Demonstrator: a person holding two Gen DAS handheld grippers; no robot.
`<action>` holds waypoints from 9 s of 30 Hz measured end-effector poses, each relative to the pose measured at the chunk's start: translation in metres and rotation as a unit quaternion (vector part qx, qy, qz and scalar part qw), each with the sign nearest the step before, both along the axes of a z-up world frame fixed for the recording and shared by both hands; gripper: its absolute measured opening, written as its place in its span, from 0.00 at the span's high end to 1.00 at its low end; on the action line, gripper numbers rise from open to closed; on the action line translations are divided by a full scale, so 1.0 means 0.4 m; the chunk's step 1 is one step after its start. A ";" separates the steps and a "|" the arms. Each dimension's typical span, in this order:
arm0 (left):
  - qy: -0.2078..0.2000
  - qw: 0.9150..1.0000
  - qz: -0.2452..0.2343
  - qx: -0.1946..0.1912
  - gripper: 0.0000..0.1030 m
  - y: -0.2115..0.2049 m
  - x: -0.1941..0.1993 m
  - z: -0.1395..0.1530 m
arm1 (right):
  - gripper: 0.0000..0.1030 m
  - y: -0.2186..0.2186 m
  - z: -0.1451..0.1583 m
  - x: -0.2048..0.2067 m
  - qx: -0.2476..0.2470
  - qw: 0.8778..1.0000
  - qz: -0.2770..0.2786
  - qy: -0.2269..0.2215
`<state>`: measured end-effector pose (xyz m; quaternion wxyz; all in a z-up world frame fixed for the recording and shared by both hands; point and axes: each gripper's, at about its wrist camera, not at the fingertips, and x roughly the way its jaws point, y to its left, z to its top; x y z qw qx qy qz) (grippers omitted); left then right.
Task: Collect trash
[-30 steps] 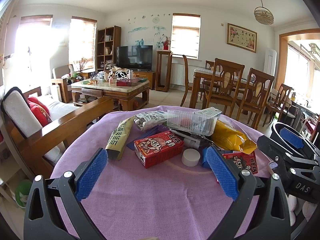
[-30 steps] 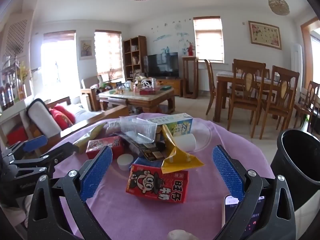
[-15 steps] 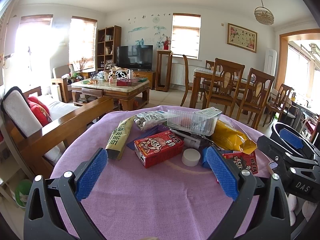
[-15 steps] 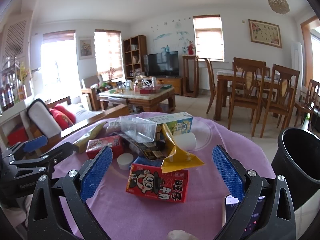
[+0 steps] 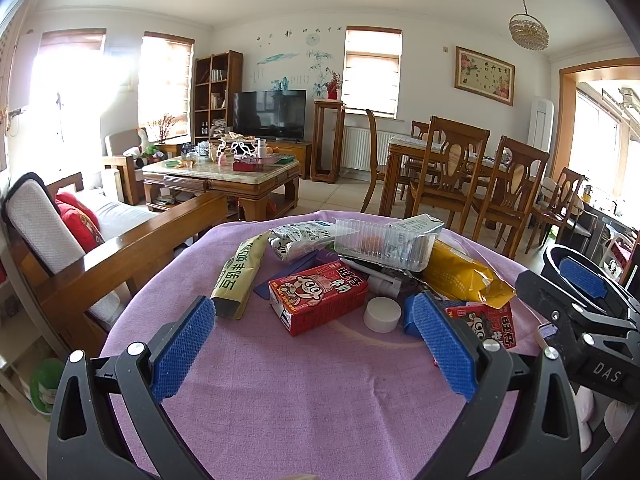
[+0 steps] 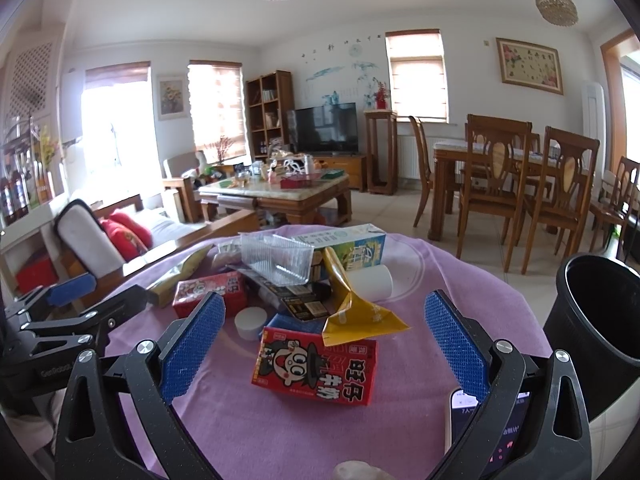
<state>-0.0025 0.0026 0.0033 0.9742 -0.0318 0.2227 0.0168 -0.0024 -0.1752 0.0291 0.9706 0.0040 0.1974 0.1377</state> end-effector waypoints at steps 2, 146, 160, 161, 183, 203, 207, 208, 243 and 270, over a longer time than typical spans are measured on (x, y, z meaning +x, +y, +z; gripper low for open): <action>0.000 1.000 0.000 0.001 0.05 0.000 0.000 0.000 | 0.04 0.002 -0.008 0.000 0.000 1.000 0.000 0.000; 0.260 0.905 -0.334 -0.040 0.32 -1.075 0.427 -0.012 | 0.50 -1.092 -0.119 0.042 0.157 0.971 -0.071 0.165; 0.133 0.954 -0.267 -0.009 0.13 -0.757 0.292 0.149 | 0.17 -0.873 0.001 0.081 0.130 0.983 -0.031 0.129; 0.127 0.957 -0.259 -0.009 0.13 -0.728 0.288 0.155 | 0.16 -0.840 0.010 0.089 0.125 0.984 -0.020 0.129; 0.205 0.952 -0.187 0.129 0.13 -0.385 0.638 0.051 | 0.21 -0.082 0.015 0.317 -0.042 0.958 0.208 0.191; 0.200 0.963 -0.178 0.040 0.62 -0.300 0.610 0.036 | 0.92 -0.030 -0.041 0.359 -0.093 0.951 0.209 0.206; 0.146 0.978 -0.151 0.009 0.62 -0.274 0.568 0.121 | 0.93 -0.091 -0.001 0.325 -0.068 0.956 0.214 0.190; 0.131 0.980 -0.148 0.001 0.62 -0.273 0.552 0.147 | 0.93 -0.115 0.016 0.314 -0.055 0.958 0.215 0.184; 0.118 0.913 -0.387 0.041 0.61 -1.091 0.322 0.064 | 0.92 -1.102 -0.071 0.013 0.205 0.966 -0.125 0.098; 0.071 0.924 -0.364 0.096 0.15 -1.123 0.253 0.092 | 0.36 -1.104 -0.091 -0.024 0.234 0.957 -0.151 0.086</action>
